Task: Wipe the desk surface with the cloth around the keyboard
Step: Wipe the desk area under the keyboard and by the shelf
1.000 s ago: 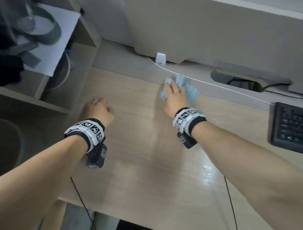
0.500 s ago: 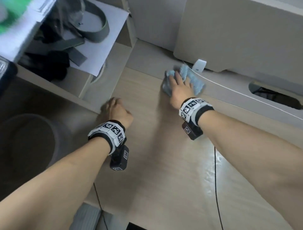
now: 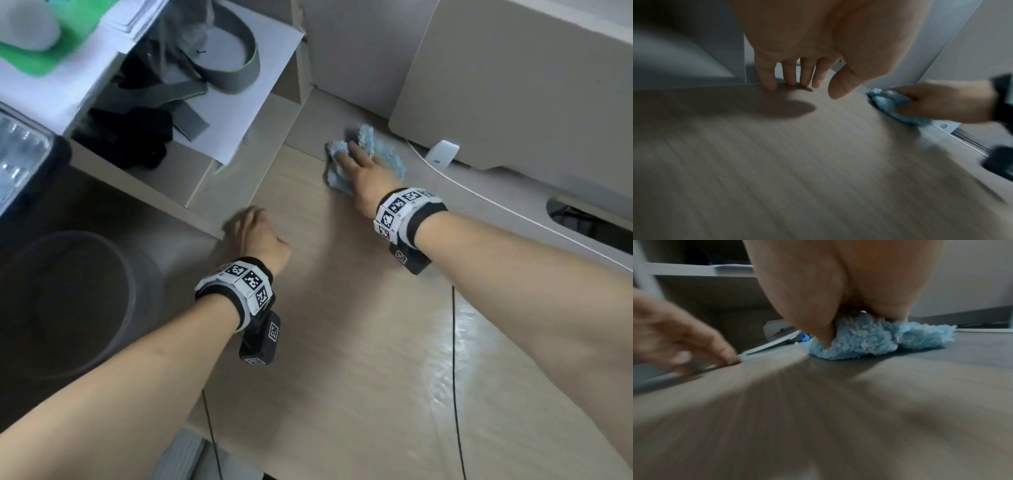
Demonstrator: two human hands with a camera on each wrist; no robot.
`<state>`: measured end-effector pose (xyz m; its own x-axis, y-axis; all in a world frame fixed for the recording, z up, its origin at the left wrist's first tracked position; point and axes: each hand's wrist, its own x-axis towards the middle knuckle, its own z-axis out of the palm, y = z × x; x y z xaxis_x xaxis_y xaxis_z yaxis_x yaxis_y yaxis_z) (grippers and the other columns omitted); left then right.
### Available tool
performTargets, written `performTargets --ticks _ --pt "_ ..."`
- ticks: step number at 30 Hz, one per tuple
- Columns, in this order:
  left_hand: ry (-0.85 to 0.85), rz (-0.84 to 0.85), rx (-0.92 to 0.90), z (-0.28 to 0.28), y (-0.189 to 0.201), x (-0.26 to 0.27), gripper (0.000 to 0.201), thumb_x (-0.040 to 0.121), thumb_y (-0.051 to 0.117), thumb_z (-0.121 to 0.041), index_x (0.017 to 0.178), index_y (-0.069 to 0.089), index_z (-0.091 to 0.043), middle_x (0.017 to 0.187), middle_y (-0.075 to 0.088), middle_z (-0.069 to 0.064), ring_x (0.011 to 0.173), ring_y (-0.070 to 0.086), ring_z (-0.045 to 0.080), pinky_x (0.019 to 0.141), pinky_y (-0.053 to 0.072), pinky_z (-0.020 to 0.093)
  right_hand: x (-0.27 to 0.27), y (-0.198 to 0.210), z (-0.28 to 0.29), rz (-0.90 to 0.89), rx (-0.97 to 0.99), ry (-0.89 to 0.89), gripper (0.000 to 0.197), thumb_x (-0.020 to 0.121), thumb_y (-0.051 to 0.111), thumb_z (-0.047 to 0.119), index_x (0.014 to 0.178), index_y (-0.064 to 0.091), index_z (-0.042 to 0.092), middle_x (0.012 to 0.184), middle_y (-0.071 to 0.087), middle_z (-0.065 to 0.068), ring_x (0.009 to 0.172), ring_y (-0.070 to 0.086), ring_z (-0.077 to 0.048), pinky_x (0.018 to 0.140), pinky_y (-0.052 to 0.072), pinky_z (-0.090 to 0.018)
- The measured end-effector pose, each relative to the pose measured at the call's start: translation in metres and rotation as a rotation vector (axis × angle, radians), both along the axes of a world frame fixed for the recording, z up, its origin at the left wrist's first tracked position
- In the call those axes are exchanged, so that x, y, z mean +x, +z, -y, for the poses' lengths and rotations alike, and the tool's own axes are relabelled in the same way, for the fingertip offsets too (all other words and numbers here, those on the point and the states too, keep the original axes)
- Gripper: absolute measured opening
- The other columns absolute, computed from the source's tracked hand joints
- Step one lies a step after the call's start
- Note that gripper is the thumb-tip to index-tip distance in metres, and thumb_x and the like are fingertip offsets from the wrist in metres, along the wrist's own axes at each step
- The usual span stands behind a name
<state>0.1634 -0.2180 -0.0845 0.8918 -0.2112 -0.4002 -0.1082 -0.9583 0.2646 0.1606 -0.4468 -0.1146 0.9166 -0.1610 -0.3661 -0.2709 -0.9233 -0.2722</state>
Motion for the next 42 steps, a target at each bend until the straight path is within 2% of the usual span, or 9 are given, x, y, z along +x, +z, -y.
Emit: performTargets --ticks 5,8,12,18,23,27,31,38,42 --pt "-0.015 0.009 0.009 -0.003 -0.004 0.000 0.050 0.066 0.050 -0.008 0.115 0.054 -0.002 0.132 0.052 0.015 0.128 0.044 0.033 0.109 0.034 0.041 0.038 0.008 -0.058 -0.038 0.025 0.135 0.069 0.097 0.044 0.020 0.155 0.007 0.025 0.165 0.000 -0.002 0.149 0.000 -0.042 0.121 0.008 -0.053" --pt "-0.018 -0.005 0.020 -0.005 -0.004 0.000 0.051 0.065 0.049 -0.007 0.115 0.054 -0.002 0.133 0.052 0.015 0.129 0.044 0.034 0.109 0.036 0.043 -0.002 0.009 -0.077 -0.021 0.001 0.294 0.080 0.091 0.050 0.010 0.156 0.006 0.026 0.165 -0.001 0.000 0.149 -0.002 -0.038 0.120 0.004 -0.050" --pt "0.000 -0.021 0.028 -0.001 0.002 -0.001 0.052 0.069 0.049 -0.006 0.120 0.052 0.000 0.136 0.049 0.018 0.130 0.042 0.036 0.110 0.034 0.044 -0.077 -0.002 -0.057 0.002 -0.008 0.297 0.085 0.087 0.053 0.004 0.155 0.008 0.027 0.165 0.003 0.001 0.149 0.006 -0.037 0.119 0.009 -0.050" --pt "0.003 -0.030 -0.046 0.016 0.014 -0.010 0.061 0.081 0.051 -0.005 0.141 0.040 -0.002 0.148 0.039 0.020 0.139 0.032 0.034 0.116 0.022 0.036 -0.181 0.003 0.006 -0.012 -0.071 -0.034 0.075 0.088 0.058 0.009 0.151 0.023 0.028 0.161 0.017 -0.001 0.137 0.028 -0.038 0.106 0.035 -0.058" --pt "0.008 -0.031 -0.109 0.025 0.027 -0.032 0.050 0.084 0.049 -0.003 0.134 0.047 0.002 0.138 0.048 0.025 0.131 0.041 0.038 0.111 0.029 0.036 -0.213 0.022 0.036 -0.024 0.117 -0.345 0.054 0.088 0.058 0.015 0.141 0.046 0.021 0.146 0.039 -0.009 0.126 0.042 -0.037 0.107 0.037 -0.043" --pt "0.040 -0.100 -0.186 0.009 0.039 -0.056 0.030 0.086 0.049 -0.007 0.113 0.061 -0.002 0.117 0.065 0.019 0.113 0.056 0.038 0.097 0.043 0.034 -0.206 0.046 0.012 0.033 0.289 -0.437 0.047 0.090 0.059 0.020 0.136 0.052 0.014 0.135 0.050 -0.013 0.123 0.049 -0.031 0.104 0.036 -0.033" --pt "0.140 -0.110 -0.221 -0.032 0.048 -0.087 0.021 0.084 0.050 -0.011 0.097 0.066 -0.007 0.098 0.070 0.018 0.102 0.059 0.038 0.088 0.048 0.032 -0.193 0.059 -0.042 0.082 0.384 -0.334 0.046 0.088 0.063 0.024 0.132 0.054 0.015 0.128 0.057 -0.011 0.118 0.054 -0.029 0.101 0.038 -0.033" --pt "0.394 -0.102 -0.179 -0.134 0.065 -0.160 0.017 0.084 0.052 -0.014 0.089 0.065 -0.022 0.097 0.069 0.007 0.095 0.061 0.030 0.084 0.046 0.027 -0.174 0.058 -0.162 0.020 0.460 -0.008 0.044 0.088 0.061 0.025 0.129 0.051 0.013 0.128 0.056 -0.012 0.117 0.054 -0.029 0.099 0.040 -0.034" --pt "0.453 -0.106 -0.150 -0.185 0.069 -0.191 0.023 0.084 0.050 -0.017 0.096 0.067 -0.025 0.102 0.069 0.000 0.093 0.061 0.028 0.084 0.048 0.028 -0.164 0.058 -0.228 0.010 0.416 0.156 0.045 0.087 0.059 0.027 0.128 0.050 0.012 0.130 0.054 -0.015 0.114 0.056 -0.038 0.096 0.046 -0.041"
